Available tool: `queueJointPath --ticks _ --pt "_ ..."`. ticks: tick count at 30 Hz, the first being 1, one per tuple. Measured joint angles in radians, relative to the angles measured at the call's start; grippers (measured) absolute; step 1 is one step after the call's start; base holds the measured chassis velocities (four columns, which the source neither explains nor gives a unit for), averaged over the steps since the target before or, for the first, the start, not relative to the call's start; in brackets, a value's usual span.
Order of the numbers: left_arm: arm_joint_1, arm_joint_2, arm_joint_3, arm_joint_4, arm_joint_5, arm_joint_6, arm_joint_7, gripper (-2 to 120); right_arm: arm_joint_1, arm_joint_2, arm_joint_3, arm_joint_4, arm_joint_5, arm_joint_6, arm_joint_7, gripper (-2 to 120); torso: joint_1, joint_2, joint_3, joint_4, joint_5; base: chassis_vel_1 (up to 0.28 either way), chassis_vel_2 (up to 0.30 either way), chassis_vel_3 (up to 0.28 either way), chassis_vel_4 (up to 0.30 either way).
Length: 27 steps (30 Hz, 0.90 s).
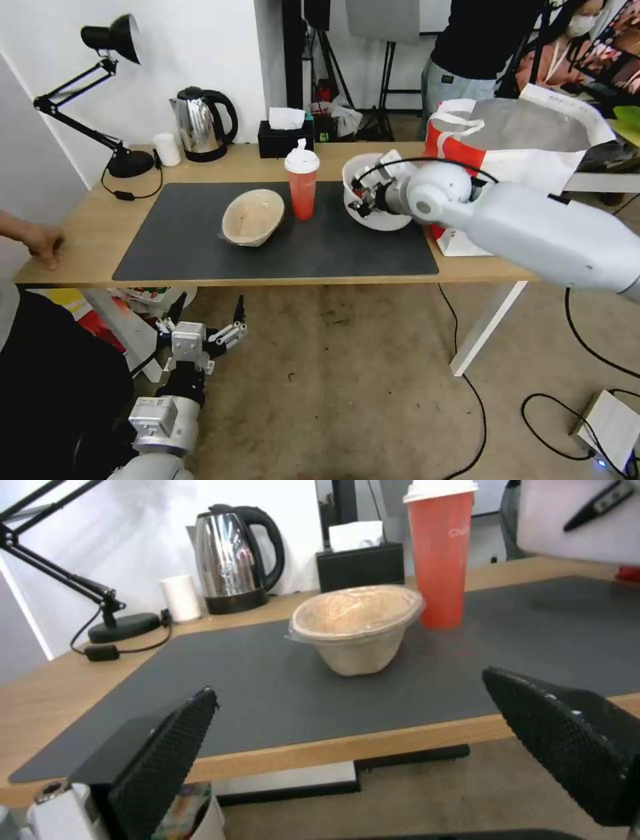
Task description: Pick up the trash from the table and place it into the takeout bag.
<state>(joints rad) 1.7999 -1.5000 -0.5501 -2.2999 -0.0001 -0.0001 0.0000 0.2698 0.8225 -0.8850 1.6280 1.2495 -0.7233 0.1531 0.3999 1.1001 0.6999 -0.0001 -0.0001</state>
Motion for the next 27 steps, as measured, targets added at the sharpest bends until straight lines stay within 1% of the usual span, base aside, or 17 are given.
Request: queueJointPath --ticks 5,12,21,27 --pt "0.000 0.000 0.000 0.000 0.000 0.000 0.000 100 0.043 -0.003 -0.016 0.043 0.016 0.000 -0.015 0 0.000 0.000 0.000 0.0001 0.0000 0.000 0.000 0.000 0.000" --pt "0.000 0.000 0.000 0.000 0.000 0.000 0.000 100 0.106 0.014 -0.030 0.078 0.028 0.001 -0.049 0 0.000 0.000 0.000 0.0002 0.0002 0.000 0.000 0.000 0.000" --pt "0.000 0.000 0.000 0.000 0.000 0.000 0.000 100 0.228 0.033 -0.039 0.088 0.071 0.001 -0.085 0 0.000 0.000 0.000 0.0002 0.0000 0.000 0.000 0.000 0.000" --pt "0.000 0.000 0.000 0.000 0.000 0.000 0.000 100 0.309 0.040 -0.040 0.070 0.103 0.002 -0.112 0 0.000 0.000 0.000 0.0001 0.0000 0.000 0.000 0.000 0.000"
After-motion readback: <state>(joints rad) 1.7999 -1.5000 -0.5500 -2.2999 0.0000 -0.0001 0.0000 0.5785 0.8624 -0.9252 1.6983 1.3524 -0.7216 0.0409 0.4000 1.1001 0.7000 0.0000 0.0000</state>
